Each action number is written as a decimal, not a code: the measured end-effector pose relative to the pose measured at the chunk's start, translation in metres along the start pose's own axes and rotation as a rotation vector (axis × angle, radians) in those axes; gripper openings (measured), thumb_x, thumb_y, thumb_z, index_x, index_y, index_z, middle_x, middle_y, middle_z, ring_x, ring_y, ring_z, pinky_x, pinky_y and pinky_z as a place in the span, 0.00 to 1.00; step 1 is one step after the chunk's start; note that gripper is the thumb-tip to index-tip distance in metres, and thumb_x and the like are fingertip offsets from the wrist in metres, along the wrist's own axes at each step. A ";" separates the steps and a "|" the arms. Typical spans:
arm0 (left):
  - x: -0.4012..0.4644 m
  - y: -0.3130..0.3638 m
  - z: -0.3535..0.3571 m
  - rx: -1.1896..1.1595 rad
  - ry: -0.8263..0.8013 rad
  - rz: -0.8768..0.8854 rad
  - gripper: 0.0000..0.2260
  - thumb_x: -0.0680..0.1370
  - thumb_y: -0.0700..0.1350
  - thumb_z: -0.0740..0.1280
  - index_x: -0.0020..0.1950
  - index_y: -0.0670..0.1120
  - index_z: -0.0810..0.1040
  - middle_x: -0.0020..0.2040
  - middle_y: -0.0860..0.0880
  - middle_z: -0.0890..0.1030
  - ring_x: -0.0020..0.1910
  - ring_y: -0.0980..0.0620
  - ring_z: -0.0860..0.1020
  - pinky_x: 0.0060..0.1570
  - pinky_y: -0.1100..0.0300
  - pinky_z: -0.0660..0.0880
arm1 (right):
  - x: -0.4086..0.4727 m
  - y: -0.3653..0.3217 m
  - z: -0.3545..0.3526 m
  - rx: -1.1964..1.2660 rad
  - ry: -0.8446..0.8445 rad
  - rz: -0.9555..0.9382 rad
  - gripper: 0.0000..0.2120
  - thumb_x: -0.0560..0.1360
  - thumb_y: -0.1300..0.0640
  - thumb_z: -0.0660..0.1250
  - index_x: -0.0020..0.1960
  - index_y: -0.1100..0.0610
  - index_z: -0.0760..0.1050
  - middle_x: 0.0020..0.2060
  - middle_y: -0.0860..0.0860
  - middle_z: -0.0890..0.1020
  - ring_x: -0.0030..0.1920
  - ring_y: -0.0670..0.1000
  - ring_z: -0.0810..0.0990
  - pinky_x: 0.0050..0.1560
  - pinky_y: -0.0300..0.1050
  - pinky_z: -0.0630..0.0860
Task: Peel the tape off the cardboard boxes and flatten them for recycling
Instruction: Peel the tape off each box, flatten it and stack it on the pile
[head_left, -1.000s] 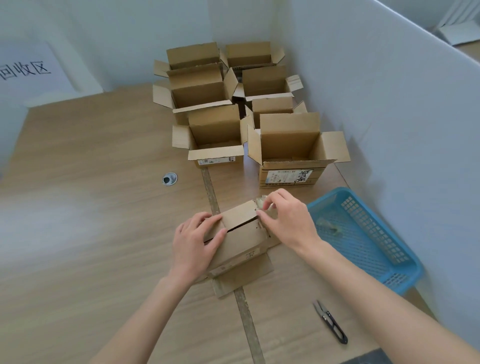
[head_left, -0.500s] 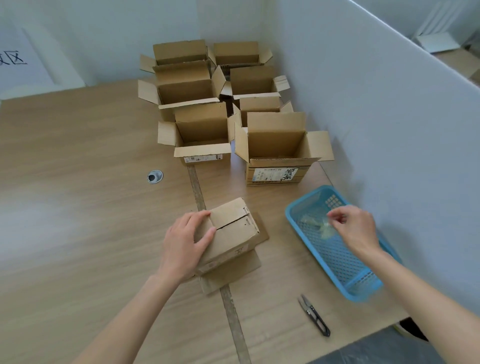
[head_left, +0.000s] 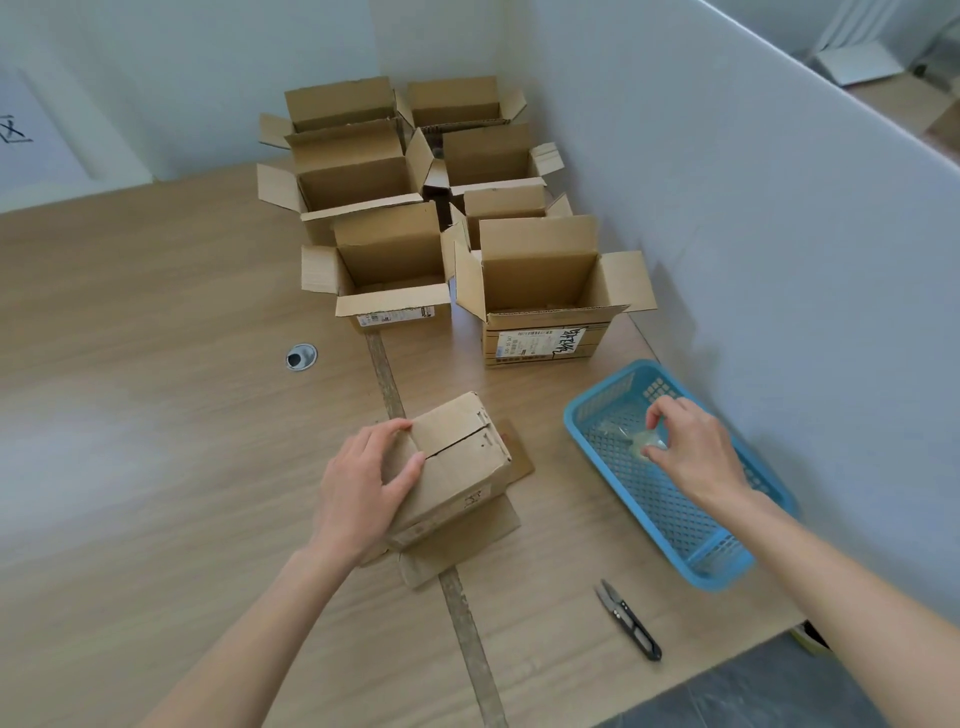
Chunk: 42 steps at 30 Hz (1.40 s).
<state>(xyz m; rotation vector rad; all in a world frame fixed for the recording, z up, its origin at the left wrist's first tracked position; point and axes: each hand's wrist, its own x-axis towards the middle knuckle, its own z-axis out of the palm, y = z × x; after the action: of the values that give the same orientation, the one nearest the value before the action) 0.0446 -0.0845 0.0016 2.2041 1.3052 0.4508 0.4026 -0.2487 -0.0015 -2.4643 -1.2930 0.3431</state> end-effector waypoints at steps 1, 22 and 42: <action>0.000 0.000 0.000 -0.003 -0.003 -0.001 0.17 0.80 0.55 0.68 0.68 0.56 0.74 0.62 0.56 0.78 0.63 0.54 0.74 0.59 0.49 0.73 | 0.001 0.000 0.000 0.005 -0.020 0.005 0.17 0.67 0.62 0.79 0.45 0.50 0.72 0.37 0.44 0.72 0.39 0.52 0.74 0.40 0.47 0.67; 0.000 0.001 0.000 -0.012 -0.016 -0.021 0.17 0.80 0.56 0.68 0.68 0.57 0.73 0.62 0.56 0.78 0.64 0.52 0.73 0.61 0.47 0.73 | -0.009 -0.002 0.014 0.116 -0.202 -0.026 0.16 0.77 0.45 0.71 0.60 0.52 0.82 0.53 0.42 0.79 0.50 0.42 0.78 0.51 0.45 0.75; 0.006 0.007 -0.024 -0.150 -0.146 -0.162 0.26 0.75 0.62 0.71 0.72 0.55 0.77 0.73 0.56 0.71 0.74 0.55 0.66 0.75 0.52 0.62 | -0.010 -0.167 0.032 0.003 -0.302 -0.560 0.24 0.66 0.44 0.79 0.50 0.45 0.67 0.71 0.41 0.65 0.67 0.49 0.69 0.47 0.48 0.75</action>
<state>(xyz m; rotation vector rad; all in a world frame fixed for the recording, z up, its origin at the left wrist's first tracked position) 0.0400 -0.0754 0.0251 1.9525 1.3152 0.3089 0.2609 -0.1632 0.0365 -1.9790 -2.0231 0.5747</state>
